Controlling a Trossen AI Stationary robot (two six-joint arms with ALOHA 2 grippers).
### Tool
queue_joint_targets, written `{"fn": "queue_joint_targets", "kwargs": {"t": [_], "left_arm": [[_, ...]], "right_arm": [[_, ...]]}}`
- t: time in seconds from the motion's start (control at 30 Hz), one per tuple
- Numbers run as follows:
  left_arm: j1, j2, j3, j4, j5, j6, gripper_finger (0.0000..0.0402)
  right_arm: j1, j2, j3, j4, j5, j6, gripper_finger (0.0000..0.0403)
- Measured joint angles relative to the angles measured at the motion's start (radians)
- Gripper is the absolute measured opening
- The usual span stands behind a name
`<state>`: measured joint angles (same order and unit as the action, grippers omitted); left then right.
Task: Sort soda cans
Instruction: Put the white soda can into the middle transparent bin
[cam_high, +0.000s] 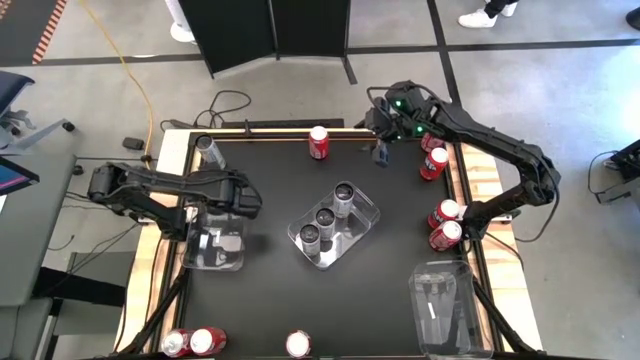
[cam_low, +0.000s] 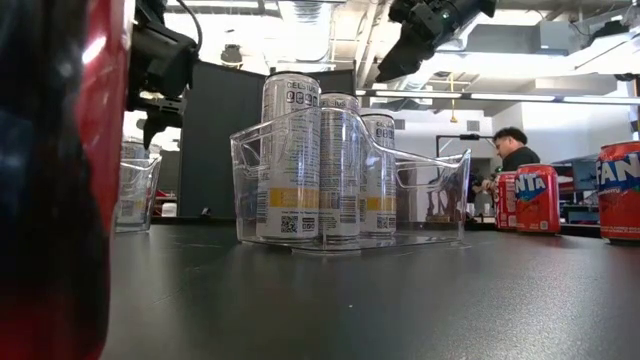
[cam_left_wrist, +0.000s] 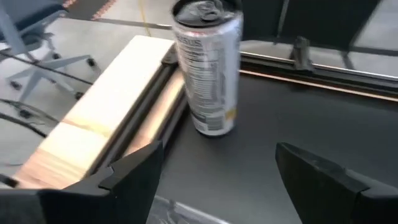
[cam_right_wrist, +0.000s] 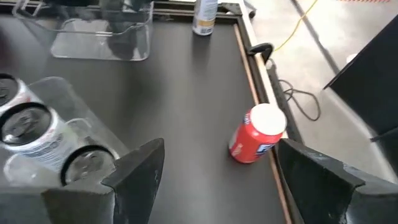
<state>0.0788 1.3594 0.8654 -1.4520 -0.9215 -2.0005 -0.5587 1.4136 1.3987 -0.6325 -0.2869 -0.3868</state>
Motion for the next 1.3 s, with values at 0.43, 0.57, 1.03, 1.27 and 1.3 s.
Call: {"fn": "queue_joint_targets", "kwargs": {"t": [0.43,0.57,1.03,1.27,1.3], "left_arm": [[0.125,0.0,-0.006,0.014,-0.004,0.086,0.0309],[0.157,0.0,-0.04,0.06,-0.007,0.088,0.0309],[0.237,0.0,-0.07,0.292,-0.09,0.306,0.0309],[0.238,0.0,-0.07,0.296,-0.097,0.331,0.0309],[0.238,0.0,-0.071,0.296,-0.097,0.336,0.0309]], "right_arm": [[0.054,0.0,0.0,-0.013,0.001,0.005,0.0331],[0.055,0.0,0.0,-0.012,0.001,0.005,0.0331],[0.055,0.0,0.0,-0.012,0.002,0.02,0.0331],[0.055,0.0,0.0,-0.012,0.005,0.022,0.0331],[0.055,0.0,0.0,-0.011,0.005,0.022,0.0331]]}}
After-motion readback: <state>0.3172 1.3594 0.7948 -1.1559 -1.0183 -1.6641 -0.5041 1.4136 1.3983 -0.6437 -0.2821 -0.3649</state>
